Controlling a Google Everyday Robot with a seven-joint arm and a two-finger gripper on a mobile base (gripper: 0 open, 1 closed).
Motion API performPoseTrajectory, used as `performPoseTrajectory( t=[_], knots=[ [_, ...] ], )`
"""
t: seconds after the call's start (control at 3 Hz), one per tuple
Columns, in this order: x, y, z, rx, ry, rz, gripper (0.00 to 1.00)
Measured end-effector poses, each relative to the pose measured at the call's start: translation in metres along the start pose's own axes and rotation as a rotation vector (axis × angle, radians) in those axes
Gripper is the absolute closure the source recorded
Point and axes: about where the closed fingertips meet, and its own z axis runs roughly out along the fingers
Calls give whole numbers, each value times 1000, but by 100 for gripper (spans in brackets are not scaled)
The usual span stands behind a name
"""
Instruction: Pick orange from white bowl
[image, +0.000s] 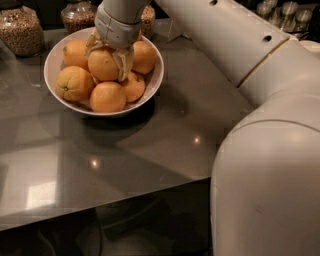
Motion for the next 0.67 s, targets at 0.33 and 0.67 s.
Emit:
performPoseTrajectory(
  t=[0.33, 0.67],
  knots=[
    [3, -1, -8, 20, -13, 46, 100],
    [3, -3, -28, 82, -40, 88, 100]
  ],
)
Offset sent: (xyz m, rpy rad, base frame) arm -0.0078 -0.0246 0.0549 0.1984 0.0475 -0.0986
